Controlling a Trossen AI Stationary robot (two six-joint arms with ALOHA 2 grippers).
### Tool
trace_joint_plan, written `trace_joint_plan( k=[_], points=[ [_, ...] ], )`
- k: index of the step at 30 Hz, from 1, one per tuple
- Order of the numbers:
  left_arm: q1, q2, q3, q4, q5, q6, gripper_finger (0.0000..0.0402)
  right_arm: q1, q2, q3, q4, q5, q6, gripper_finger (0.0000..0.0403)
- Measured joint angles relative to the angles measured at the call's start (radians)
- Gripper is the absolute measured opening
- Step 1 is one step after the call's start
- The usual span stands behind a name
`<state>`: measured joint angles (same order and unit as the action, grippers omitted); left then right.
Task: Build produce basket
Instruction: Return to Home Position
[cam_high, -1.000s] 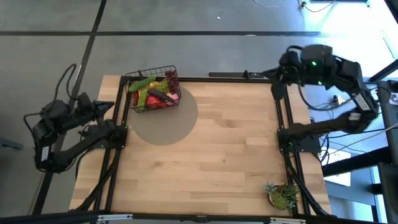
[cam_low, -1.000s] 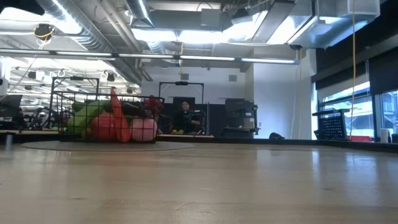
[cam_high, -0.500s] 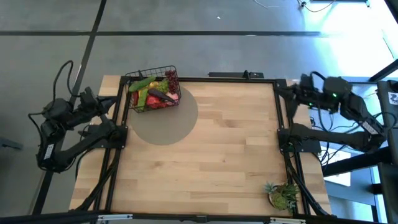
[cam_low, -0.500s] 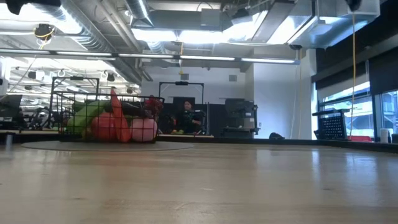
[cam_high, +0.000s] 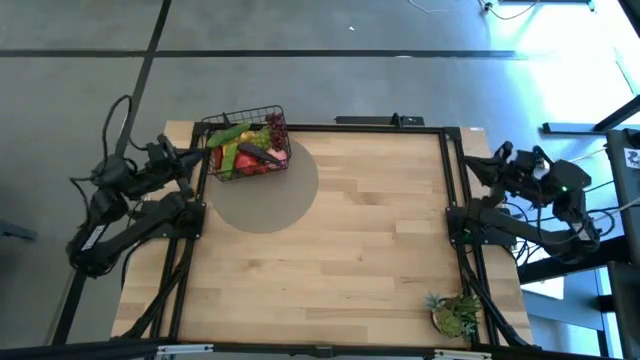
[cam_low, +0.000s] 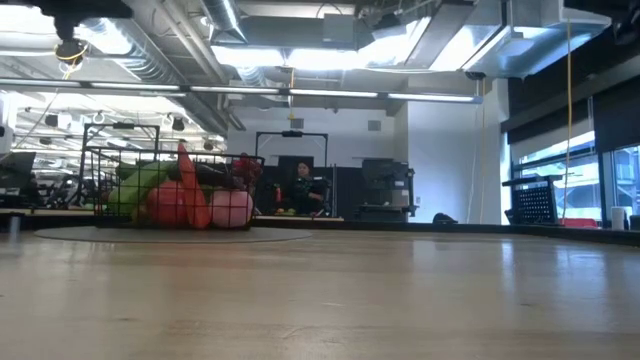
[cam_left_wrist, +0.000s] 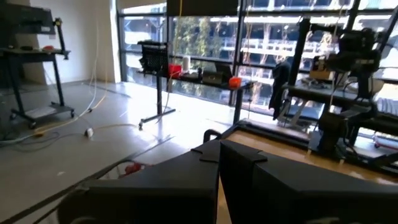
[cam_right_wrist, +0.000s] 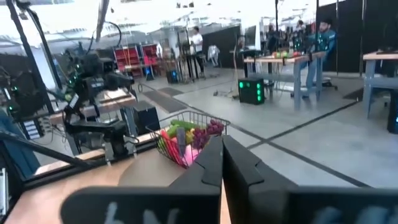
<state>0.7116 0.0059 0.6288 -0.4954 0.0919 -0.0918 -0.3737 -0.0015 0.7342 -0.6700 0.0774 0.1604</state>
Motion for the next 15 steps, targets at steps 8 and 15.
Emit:
trace_joint_plan(
  k=[8,15],
  points=[
    [-0.001,0.000,-0.182,0.270,0.059,-0.039,0.0000,0.002,0.025,0.012,-0.059,0.000,-0.033,0.0000],
    [-0.002,0.000,-0.393,0.548,0.087,-0.064,0.0000,0.002,0.007,0.006,-0.042,-0.001,-0.008,0.0000]
  ],
)
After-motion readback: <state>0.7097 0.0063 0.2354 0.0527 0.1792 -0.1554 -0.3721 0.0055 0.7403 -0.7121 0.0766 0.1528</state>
